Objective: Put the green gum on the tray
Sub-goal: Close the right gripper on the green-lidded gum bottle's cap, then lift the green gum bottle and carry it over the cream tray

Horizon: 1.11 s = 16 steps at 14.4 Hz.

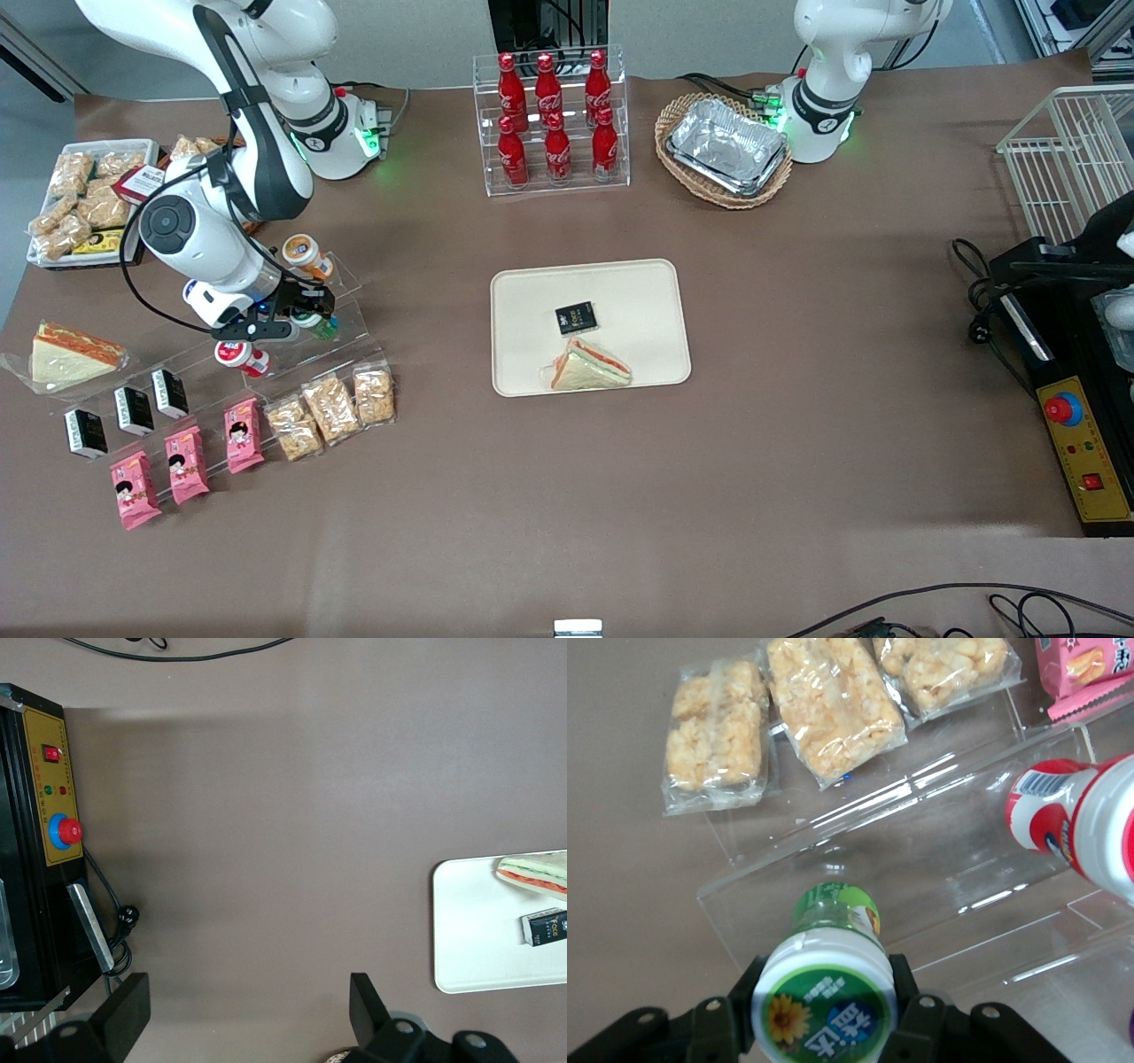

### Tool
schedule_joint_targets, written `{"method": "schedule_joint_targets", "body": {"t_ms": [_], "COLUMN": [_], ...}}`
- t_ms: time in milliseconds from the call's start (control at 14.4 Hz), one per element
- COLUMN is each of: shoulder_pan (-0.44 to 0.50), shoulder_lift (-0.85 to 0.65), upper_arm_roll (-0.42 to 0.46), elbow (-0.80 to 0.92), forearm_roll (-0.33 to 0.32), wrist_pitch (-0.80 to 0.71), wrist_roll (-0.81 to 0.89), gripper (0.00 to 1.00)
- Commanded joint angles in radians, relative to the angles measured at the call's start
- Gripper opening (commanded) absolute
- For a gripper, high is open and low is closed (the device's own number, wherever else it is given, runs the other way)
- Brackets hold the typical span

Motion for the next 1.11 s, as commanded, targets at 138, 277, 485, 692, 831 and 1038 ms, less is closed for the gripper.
{"method": "schedule_joint_targets", "body": {"t_ms": [138,277,485,692,831,1038], "shoulder_pan": [0.007,0.007,0.013,0.095,0.183,0.335], "shoulder_lift": [-0.085,-0.080,-0.076,-0.073,-0.059,-0.007], "upper_arm_roll": [-0.007,-0.007,-0.004,0.002,0.002,0.000], "elbow": [0.139,0.300,0.495,0.609,0.683,0.761], "forearm_roll": [-0.003,-0.004,0.012,0.015,0.041,0.055], "wrist_pitch": [-0.201,-0.416,-0.640,-0.749,-0.803,-0.813], "wrist_roll": [-0.048,-0.044,-0.030,0.083,0.223,0.448], "gripper": [0.51,0.51,0.51,0.51,0.51,0.51]}}
